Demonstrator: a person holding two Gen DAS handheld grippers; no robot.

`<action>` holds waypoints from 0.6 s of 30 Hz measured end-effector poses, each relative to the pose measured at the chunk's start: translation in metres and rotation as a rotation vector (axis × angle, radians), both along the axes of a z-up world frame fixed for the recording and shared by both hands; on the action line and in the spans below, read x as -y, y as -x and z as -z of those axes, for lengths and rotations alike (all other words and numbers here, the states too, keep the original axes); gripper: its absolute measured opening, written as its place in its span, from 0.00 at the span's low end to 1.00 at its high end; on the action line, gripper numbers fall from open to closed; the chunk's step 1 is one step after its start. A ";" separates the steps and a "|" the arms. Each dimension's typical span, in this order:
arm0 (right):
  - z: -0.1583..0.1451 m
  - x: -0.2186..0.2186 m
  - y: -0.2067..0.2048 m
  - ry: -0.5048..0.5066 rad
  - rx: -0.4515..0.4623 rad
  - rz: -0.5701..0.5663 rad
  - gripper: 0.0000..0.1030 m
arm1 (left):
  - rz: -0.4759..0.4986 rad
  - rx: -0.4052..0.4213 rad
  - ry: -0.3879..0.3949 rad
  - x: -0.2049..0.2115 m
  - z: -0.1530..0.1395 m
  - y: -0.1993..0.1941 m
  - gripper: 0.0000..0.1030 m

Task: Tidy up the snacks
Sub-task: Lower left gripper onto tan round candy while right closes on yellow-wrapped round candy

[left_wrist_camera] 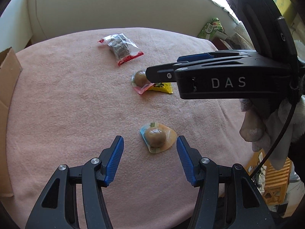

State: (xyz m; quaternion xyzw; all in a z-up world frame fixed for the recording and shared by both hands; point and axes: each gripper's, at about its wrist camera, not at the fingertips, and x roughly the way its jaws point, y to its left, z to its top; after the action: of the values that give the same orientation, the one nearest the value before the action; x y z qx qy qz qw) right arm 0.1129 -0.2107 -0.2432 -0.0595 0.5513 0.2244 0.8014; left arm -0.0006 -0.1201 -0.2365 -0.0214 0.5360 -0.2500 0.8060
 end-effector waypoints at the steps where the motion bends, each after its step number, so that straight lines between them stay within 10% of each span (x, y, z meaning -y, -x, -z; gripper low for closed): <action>1: 0.002 -0.003 -0.002 0.005 0.002 -0.011 0.69 | 0.001 0.004 -0.009 0.003 0.002 0.000 0.55; 18: 0.037 -0.025 -0.021 0.036 -0.047 -0.085 0.47 | -0.022 0.103 -0.095 0.024 0.014 0.003 0.41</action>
State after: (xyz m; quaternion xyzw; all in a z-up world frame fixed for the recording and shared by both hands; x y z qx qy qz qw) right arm 0.1335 -0.1857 -0.2798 -0.0918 0.5707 0.2498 0.7768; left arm -0.0040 -0.1440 -0.2508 0.0240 0.5050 -0.2161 0.8353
